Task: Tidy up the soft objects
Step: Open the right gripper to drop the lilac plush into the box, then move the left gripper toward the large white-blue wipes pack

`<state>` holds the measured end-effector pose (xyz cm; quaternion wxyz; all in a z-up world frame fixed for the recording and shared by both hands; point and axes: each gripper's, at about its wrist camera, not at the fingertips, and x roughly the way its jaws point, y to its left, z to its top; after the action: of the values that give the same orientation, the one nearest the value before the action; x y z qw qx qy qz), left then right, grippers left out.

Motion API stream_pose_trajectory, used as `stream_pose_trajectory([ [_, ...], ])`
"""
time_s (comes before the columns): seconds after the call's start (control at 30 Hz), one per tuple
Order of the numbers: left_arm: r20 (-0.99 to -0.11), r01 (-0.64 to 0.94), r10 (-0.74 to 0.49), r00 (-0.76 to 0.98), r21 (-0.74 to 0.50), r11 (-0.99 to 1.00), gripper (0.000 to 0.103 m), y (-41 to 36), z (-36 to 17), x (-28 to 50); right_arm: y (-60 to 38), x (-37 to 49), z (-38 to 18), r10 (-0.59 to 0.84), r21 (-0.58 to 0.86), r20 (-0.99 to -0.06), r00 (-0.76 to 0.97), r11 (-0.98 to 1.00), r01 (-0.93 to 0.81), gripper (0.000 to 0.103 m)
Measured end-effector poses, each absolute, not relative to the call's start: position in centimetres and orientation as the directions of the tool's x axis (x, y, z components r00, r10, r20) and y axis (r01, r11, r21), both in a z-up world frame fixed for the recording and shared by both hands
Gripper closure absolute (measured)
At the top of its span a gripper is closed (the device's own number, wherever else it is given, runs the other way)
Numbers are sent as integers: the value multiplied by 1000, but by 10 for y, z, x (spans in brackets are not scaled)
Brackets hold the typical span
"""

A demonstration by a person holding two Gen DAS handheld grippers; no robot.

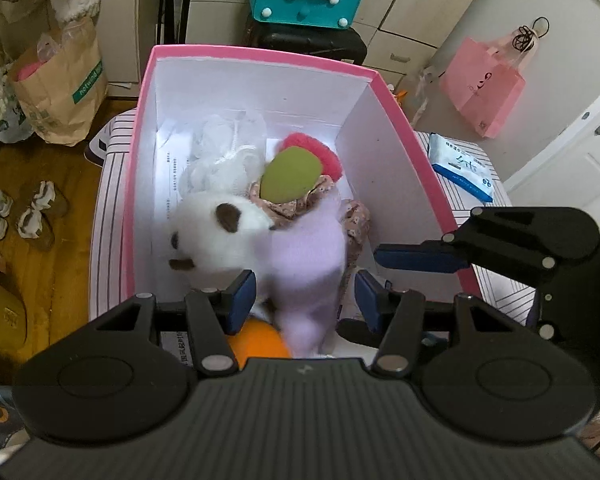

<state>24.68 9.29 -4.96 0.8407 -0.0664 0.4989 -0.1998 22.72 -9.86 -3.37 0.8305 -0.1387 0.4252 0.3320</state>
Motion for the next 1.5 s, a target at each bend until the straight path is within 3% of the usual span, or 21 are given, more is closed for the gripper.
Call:
stream_pose_trajectory([
  [0.13,-806,280,-418,420,-323,904,48,96,-48,245,-103,223,-34,449,61,-789,420,738,-672,50],
  [0.63,-767,364,-360,532,-178,915,46,94,-3,189,-134,184,-1,539,140,-716,443,733,-666,50],
  [1.1,-737,378,-342,582,-127,917,35,92,42,125,-163,131,36,587,164,-655,476,725,-670,44],
  [1.5,-772,436,-319,549,-61,898,27,73,53,86,-189,96,49,585,168,-652,482,731,-661,37],
])
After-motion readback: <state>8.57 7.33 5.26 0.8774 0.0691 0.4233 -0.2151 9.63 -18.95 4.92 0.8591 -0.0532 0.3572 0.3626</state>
